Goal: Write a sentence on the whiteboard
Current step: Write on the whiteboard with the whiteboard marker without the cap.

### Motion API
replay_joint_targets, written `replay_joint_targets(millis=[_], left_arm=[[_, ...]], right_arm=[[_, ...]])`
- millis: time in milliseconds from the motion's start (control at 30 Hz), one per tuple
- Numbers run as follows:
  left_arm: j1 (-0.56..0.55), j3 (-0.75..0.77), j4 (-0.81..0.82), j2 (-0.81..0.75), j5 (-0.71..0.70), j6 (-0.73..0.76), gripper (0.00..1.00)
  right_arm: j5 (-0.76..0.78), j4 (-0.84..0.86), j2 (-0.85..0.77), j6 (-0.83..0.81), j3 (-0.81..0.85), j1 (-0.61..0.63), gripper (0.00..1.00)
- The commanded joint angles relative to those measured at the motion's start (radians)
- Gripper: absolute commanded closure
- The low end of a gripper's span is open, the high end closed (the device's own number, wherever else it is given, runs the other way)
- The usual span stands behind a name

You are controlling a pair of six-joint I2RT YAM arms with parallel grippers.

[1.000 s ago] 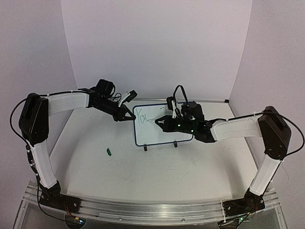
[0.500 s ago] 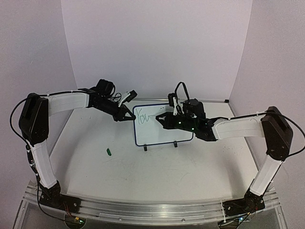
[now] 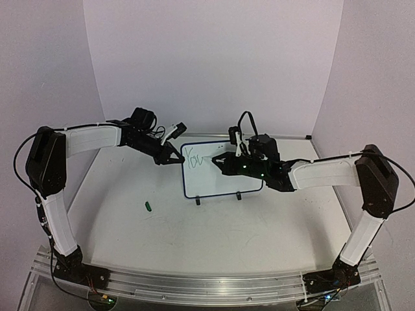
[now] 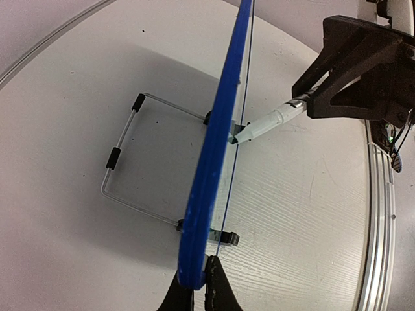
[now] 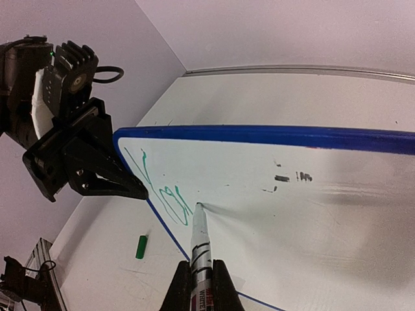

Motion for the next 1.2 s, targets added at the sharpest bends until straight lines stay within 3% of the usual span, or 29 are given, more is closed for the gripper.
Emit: replay_joint_targets(millis=[0, 1167], left_arm=[[0.01, -0.011, -0.022, -0.03, -0.125, 0.046, 1.0], [0.009, -0.013, -0.022, -0.033, -0.132, 0.049, 1.0]], right_arm=[[0.018, 0.028, -0.012, 0.0, 0.0, -0.009, 1.0], [0.023, 0.025, -0.021, 0.009, -0.047, -0.009, 1.0]])
